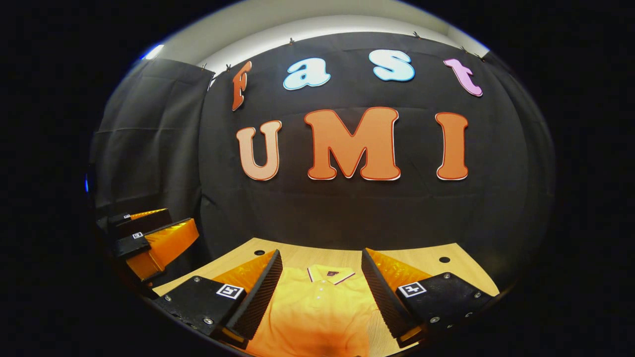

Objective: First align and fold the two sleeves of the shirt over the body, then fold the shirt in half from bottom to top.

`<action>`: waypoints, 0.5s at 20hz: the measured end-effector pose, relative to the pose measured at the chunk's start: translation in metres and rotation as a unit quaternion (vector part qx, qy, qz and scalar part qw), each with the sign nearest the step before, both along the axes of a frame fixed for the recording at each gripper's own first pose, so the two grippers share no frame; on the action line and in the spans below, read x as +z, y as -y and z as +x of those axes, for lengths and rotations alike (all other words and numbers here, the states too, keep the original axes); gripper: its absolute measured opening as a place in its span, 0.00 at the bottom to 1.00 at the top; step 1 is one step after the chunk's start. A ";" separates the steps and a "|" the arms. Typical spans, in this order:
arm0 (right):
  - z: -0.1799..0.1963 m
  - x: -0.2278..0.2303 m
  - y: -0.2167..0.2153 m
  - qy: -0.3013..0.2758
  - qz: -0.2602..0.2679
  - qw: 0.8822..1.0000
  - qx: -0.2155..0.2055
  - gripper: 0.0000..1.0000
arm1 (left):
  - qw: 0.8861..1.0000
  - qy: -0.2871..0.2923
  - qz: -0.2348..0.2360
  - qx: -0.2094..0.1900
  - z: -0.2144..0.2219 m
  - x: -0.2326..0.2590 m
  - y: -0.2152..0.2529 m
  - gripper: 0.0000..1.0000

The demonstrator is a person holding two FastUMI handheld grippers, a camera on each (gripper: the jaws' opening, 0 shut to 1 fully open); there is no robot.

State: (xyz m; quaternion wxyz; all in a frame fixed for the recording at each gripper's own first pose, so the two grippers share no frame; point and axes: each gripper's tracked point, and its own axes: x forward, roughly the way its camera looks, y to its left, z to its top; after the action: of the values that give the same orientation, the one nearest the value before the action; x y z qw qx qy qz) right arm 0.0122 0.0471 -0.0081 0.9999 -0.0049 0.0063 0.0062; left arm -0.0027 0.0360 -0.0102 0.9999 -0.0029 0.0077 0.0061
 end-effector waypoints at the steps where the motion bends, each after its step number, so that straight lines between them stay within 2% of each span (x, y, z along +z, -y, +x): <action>1: 0.002 -0.002 0.001 -0.003 0.000 1.000 0.000 0.97 | 1.000 0.000 0.000 0.002 0.000 0.000 -0.002 0.97; 5: 0.012 -0.025 0.016 -0.044 0.008 0.999 -0.017 0.97 | 1.000 0.000 0.016 0.005 -0.004 0.000 -0.008 0.97; 10: 0.019 -0.043 0.052 -0.068 -0.009 0.995 -0.068 0.97 | 1.000 -0.009 0.022 -0.012 -0.003 -0.009 -0.015 0.97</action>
State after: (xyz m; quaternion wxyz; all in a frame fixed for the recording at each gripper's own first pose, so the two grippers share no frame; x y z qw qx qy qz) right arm 0.0314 -0.0045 -0.0506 0.9952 -0.0132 0.0745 -0.0621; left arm -0.0054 0.0505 -0.0195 0.9997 0.0194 0.0168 -0.0054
